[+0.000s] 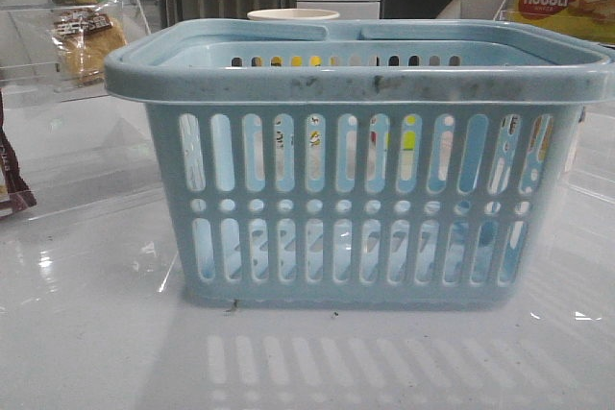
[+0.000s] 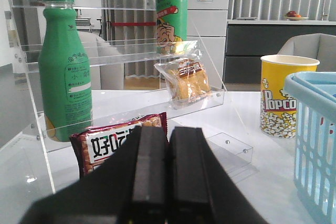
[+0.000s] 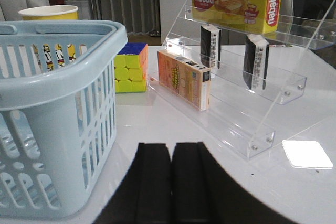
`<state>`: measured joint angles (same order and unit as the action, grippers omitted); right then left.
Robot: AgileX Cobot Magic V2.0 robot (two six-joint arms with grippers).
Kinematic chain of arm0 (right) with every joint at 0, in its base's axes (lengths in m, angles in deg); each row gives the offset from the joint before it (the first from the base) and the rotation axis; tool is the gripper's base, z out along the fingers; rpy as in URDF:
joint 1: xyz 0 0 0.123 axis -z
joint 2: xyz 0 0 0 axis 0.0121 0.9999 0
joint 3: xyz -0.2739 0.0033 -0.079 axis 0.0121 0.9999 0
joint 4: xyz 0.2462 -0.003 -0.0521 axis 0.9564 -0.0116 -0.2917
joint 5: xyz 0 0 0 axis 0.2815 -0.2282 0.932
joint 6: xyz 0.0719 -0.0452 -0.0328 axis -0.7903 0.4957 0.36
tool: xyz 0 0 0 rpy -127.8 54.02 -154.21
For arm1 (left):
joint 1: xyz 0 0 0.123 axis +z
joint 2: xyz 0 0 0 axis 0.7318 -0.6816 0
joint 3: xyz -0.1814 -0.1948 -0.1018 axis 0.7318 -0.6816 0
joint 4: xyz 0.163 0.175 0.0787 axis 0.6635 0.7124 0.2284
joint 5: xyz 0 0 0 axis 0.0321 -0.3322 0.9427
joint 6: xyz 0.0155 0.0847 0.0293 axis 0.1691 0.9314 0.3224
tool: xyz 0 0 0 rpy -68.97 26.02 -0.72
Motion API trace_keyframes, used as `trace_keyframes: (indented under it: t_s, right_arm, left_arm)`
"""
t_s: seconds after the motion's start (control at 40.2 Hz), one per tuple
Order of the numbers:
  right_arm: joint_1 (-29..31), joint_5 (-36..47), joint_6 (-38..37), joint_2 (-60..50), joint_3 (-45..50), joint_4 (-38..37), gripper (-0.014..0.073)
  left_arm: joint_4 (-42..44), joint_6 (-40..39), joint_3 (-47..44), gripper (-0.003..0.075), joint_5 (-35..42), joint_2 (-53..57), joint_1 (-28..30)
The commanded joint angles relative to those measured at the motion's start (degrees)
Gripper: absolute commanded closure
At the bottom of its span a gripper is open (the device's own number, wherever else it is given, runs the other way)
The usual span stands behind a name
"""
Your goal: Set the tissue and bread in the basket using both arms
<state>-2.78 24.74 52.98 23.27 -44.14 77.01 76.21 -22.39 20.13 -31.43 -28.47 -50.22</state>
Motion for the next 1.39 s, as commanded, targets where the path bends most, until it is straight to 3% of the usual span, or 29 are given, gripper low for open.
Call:
trace_keyframes:
  t_s: [0.0,0.721,0.969,1.094,1.367]
  right_arm:
    - [0.30,5.53,0.30,-1.11,-0.35,0.00,0.0536]
    - [0.30,5.83,0.30,-1.11,-0.35,0.00,0.0536]
    - [0.24,5.19,0.30,-1.11,-5.88,0.98,0.0536]
    - [0.24,2.70,0.30,-0.88,-13.84,1.03,0.0536]
    - [0.24,-7.77,0.30,9.61,-33.10,0.98,0.0536]
  left_arm:
    - [0.04,-0.38,-0.33,0.0628,5.11,1.07,-0.33]
    - [0.04,-0.38,-0.33,0.0628,5.22,1.07,-0.33]
    - [0.04,-0.38,3.48,0.0628,12.15,0.95,-0.45]
    - [0.04,-0.38,11.02,0.0628,9.37,0.05,-0.45]
    - [0.04,-0.38,31.62,0.0628,-9.35,-10.85,-0.45]
